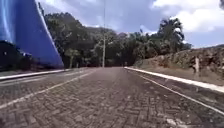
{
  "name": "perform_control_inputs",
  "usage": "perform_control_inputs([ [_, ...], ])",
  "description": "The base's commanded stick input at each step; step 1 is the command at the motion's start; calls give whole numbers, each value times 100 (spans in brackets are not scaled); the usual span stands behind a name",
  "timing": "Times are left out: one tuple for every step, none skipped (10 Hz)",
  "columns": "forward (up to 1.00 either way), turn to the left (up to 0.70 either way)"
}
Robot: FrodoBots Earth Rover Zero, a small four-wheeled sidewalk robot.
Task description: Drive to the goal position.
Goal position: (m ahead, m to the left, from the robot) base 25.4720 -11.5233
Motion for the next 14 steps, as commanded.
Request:
perform_control_inputs([
  [100, 0],
  [100, 0],
  [100, 0],
  [100, 0],
  [100, 0],
  [100, 0],
  [100, 0],
  [100, 0],
  [100, 0],
  [100, 0],
  [100, 0],
  [100, 0],
  [100, 0],
  [100, 0],
])
